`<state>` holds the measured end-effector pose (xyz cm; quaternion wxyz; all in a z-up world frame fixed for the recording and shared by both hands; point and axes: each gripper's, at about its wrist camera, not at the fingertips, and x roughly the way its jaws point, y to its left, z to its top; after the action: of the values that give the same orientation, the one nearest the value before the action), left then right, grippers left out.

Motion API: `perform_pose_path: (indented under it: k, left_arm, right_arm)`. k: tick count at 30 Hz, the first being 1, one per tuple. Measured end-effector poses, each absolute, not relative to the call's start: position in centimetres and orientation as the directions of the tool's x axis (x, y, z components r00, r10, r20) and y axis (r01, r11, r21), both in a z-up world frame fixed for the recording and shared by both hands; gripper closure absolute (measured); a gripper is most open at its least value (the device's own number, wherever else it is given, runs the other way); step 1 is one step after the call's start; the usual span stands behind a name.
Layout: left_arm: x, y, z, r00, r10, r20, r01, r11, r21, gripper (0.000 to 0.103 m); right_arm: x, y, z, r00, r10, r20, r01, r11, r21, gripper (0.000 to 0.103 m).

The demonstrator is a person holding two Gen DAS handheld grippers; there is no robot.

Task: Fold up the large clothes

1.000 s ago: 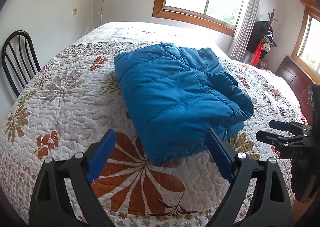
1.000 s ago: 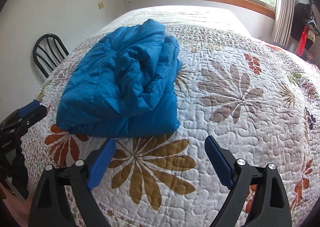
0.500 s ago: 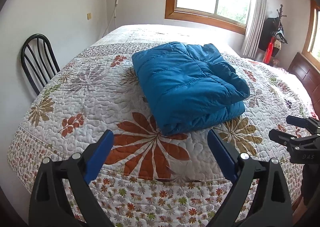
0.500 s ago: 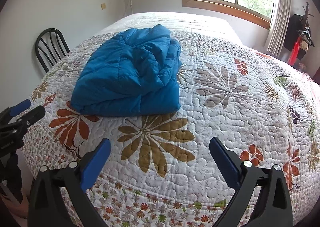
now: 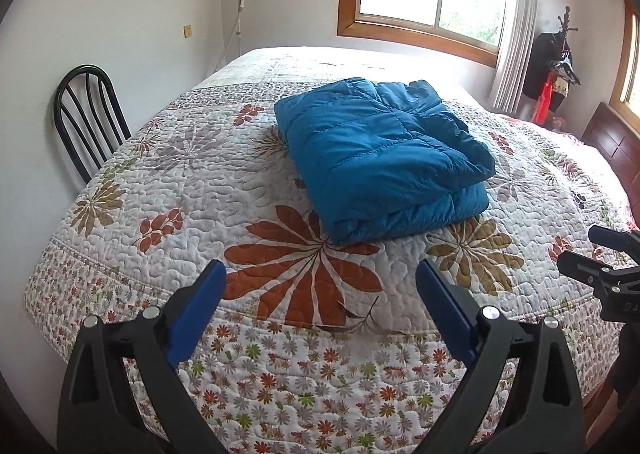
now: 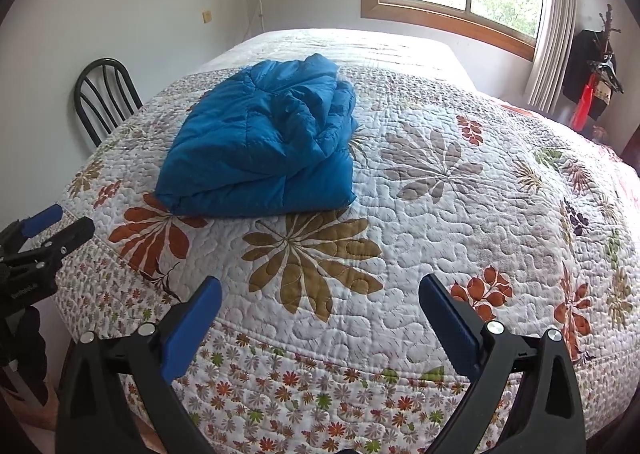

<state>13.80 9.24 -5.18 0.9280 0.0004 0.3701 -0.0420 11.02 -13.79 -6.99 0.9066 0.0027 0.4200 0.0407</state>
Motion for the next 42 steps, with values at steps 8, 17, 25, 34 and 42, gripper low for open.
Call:
perform_pose_path:
  k: [8,17,25,34,42]
  left_arm:
    - [12.6,9.1,-5.2,0.726,-0.063,-0.684,0.064,0.998,-0.024,0.006]
    - [11.7,9.1,-5.3,0.724,-0.054,-0.688,0.052,0.998,-0.024,0.006]
    - [11.5,9.2,-5.2,0.731,-0.038,-0.682,0.039,0.999,-0.013,0.005]
    - [11.6,9.2,-5.3,0.728,-0.035,-0.685,0.041,0.999,-0.008,0.005]
    - [11.6,9.0,-5.4,0.728,-0.029,-0.685,0.042,0.999,0.003,0.005]
  right_arm:
    - [9.8,-12.9,-6.8,0.655,0.052,-0.754,-0.058,0.998,0.019,0.004]
    - [8.6,-12.2,-6.4,0.665,0.019,-0.747,-0.038,0.999,-0.009,0.004]
    - [8.5,-12.2,-6.5,0.666,0.016,-0.746,-0.032,0.999,-0.007,0.004]
    - [8.6,-12.4,-6.6,0.663,0.013,-0.749,-0.026,1.000,-0.005,0.004]
    - [8.6,-12.4,-6.6,0.663,0.015,-0.749,-0.026,1.000,-0.004,0.004]
